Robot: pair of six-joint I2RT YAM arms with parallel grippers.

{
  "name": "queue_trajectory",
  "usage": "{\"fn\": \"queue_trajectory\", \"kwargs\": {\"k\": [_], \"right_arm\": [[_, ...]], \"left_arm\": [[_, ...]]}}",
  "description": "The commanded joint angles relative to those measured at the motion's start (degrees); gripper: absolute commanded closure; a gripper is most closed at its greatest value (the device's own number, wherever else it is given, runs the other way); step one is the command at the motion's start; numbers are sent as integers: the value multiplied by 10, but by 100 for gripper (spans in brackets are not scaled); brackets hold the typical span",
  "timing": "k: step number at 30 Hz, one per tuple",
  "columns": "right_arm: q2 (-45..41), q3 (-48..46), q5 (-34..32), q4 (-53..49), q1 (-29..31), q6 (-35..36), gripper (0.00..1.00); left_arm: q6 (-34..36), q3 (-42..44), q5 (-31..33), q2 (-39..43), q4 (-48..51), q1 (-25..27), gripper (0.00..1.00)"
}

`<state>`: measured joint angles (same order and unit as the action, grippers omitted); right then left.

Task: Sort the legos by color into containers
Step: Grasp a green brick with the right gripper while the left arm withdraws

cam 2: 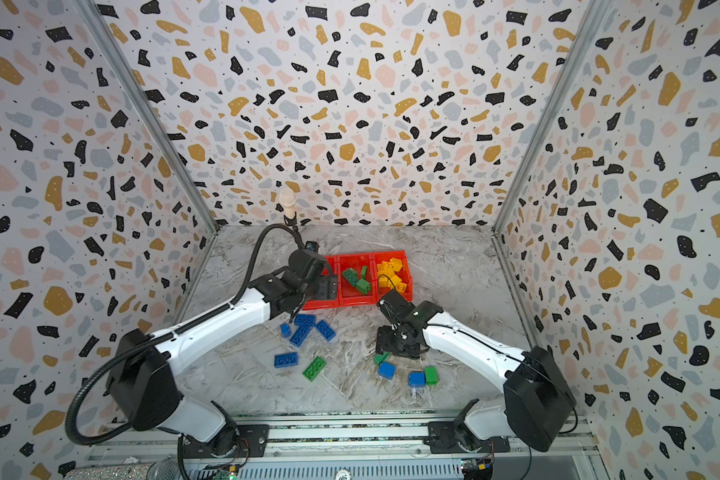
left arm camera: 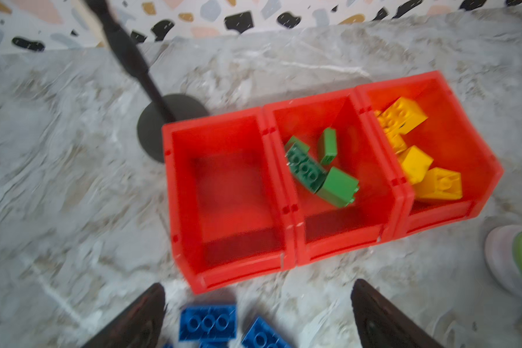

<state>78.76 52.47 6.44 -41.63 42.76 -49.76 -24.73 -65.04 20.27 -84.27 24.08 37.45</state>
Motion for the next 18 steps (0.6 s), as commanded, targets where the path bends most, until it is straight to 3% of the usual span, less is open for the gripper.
{"fn": "queue_trajectory", "kwargs": {"k": [1,6,13,18], "right_arm": [[6,-11,13,46,2,-43,31],[47,-20,28,87,3,-69,37],[114,-2,22,113,3,-104,46],[154,29,8,98,7,-116,66]], "left_arm": [[-4,76,13,45,-22,-19,2],[-15,148,-1,104,-19,-32,2],[-22,185,-29,130,-17,-37,2],[-23,215,-37,150,-22,-39,2]]}}
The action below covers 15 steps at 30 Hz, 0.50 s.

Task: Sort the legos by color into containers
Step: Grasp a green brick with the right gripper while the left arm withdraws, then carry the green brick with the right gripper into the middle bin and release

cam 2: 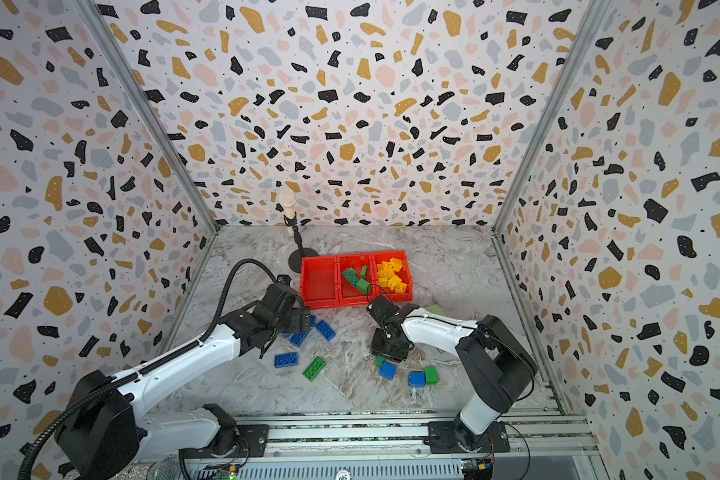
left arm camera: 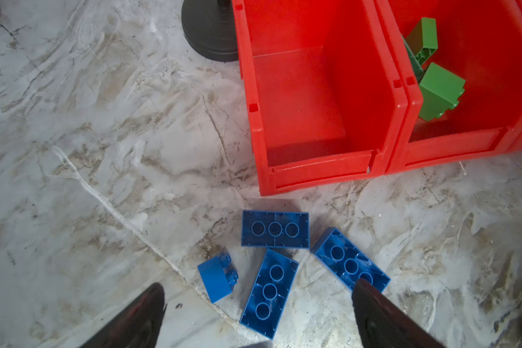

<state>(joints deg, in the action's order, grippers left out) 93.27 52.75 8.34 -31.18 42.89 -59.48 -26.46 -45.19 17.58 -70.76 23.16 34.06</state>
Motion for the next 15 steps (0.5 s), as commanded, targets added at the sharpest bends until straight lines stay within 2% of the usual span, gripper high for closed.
{"fn": "queue_trajectory", "kwargs": {"k": [1,7,15], "right_arm": [[9,34,-16,-10,8,-19,69],[26,148,-47,-62,5,21,72],[149,392,-33,-111,-41,133,72]], "left_arm": [[-5,22,-11,18,-14,-6,2],[-11,31,-7,31,-12,-8,2],[-61,48,6,88,7,-8,2]]}}
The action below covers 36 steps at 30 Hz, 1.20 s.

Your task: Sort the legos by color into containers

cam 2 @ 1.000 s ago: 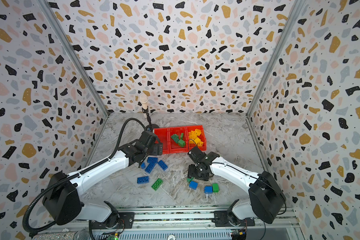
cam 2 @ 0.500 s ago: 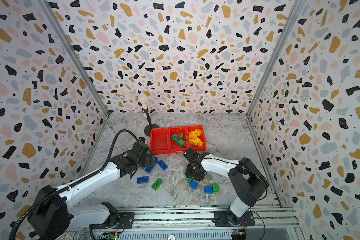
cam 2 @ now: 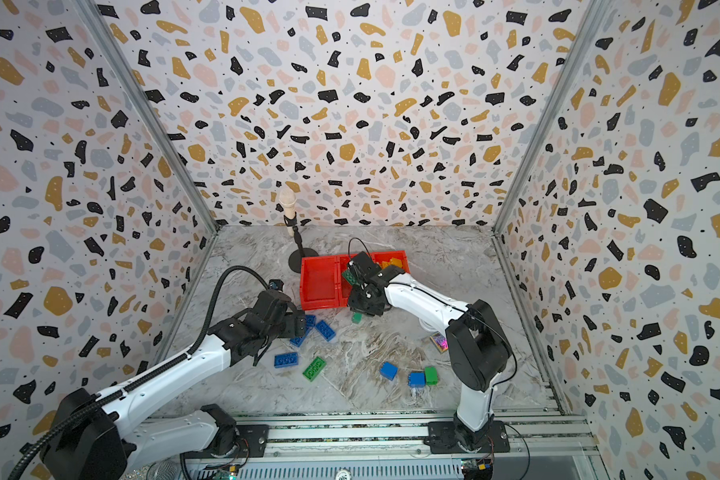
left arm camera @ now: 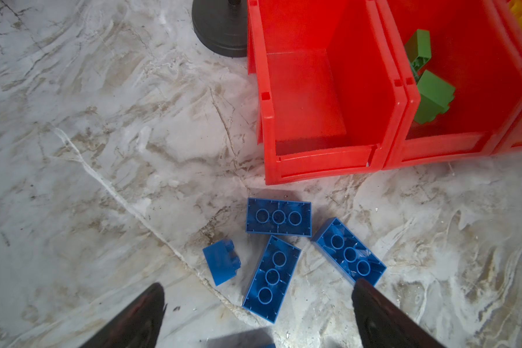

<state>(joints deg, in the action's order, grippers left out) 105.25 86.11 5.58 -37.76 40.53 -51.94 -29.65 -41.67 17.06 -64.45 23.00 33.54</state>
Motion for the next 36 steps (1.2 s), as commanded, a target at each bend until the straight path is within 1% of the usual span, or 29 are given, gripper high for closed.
{"fn": "queue_trajectory", "kwargs": {"k": [1,4,8,12,13,14,15,17,19,22,26,31,36], "right_arm": [[44,85,-2,-52,-24,70,72],[98,168,1,-73,-44,105,72],[159,263,-18,-89,-60,150,72],[217,343,-6,-94,-73,187,69],[233,367,-1,-97,-74,195,66],[248,391,6,-101,-77,203,61],[257,410,15,-104,-78,210,56],[267,446,23,-112,-78,224,40],[260,456,28,-111,-78,236,29],[237,450,31,-115,-80,247,21],[190,408,35,-123,-82,260,17],[97,293,32,-112,-91,268,15],[5,173,45,-92,-111,268,12]], "left_arm": [[-36,18,10,36,12,-3,2],[-58,37,0,74,24,-3,2],[-87,69,-39,128,30,-3,2],[-112,91,-63,177,40,-2,4],[-117,96,-69,183,43,-2,4],[-120,98,-76,185,49,-2,4],[-120,99,-86,184,52,-1,4],[-122,98,-100,178,53,5,5],[-126,96,-99,173,58,12,5],[-126,93,-99,160,60,29,6],[-129,91,-95,125,57,73,8],[-112,81,-83,63,44,143,8],[-76,61,-71,-9,33,180,7]]}}
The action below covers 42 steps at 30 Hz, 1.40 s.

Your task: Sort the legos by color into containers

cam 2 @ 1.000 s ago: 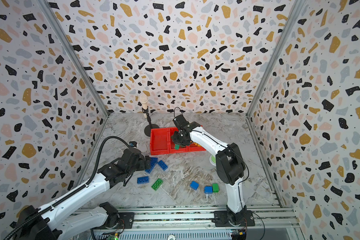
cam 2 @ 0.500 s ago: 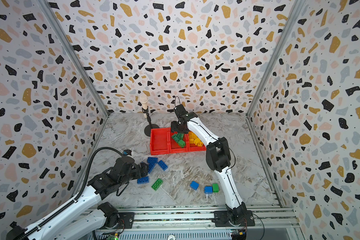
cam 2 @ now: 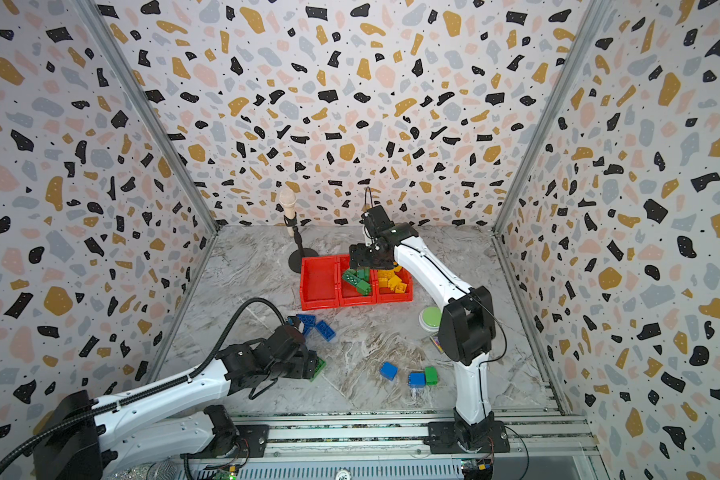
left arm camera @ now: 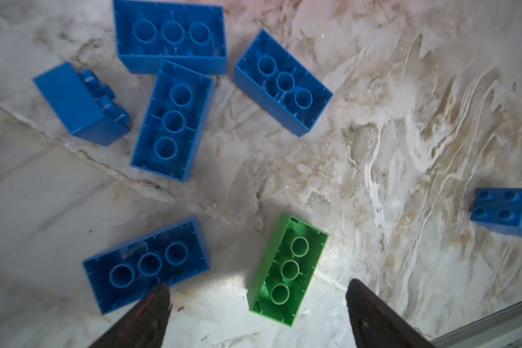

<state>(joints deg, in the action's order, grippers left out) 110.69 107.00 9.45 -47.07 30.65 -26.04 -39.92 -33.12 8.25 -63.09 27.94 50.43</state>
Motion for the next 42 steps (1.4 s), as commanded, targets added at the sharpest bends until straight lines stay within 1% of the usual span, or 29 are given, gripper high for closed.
{"fn": "queue_trajectory", "kwargs": {"k": [1,4,10,13,18,22,24,27,31,34,35,38,41,42], "right_arm": [[-67,-55,7,2,-16,10,11],[-117,-103,7,6,-29,9,6],[-214,-196,2,2,-63,8,4],[-256,-240,9,4,-88,10,4],[-299,-276,21,-3,-133,24,4],[-320,-293,28,-7,-160,36,4],[-328,-303,33,-5,-171,40,4],[-335,-317,43,0,-188,46,4],[-335,-321,55,2,-204,54,4],[-334,-320,60,5,-211,57,4],[-333,-319,63,4,-213,58,4],[-330,-315,66,1,-215,61,4],[-332,-314,71,1,-217,61,4],[-332,-314,73,1,-218,59,4]], "left_arm": [[33,-29,19,-37,-19,13,7],[46,-39,17,-81,-31,15,7],[62,-56,-1,-146,-51,26,12],[66,-60,-8,-167,-53,35,17],[56,-59,-16,-192,-64,54,28],[44,-59,-19,-209,-67,65,30],[38,-56,-16,-211,-66,66,32],[32,-56,-10,-215,-61,66,40],[27,-56,-7,-222,-51,67,58],[22,-55,-8,-224,-51,66,73],[21,-56,-7,-224,-52,66,76],[23,-69,-7,-232,-51,67,80],[39,-105,2,-251,-31,66,91],[47,-120,2,-258,-24,66,91]]}}
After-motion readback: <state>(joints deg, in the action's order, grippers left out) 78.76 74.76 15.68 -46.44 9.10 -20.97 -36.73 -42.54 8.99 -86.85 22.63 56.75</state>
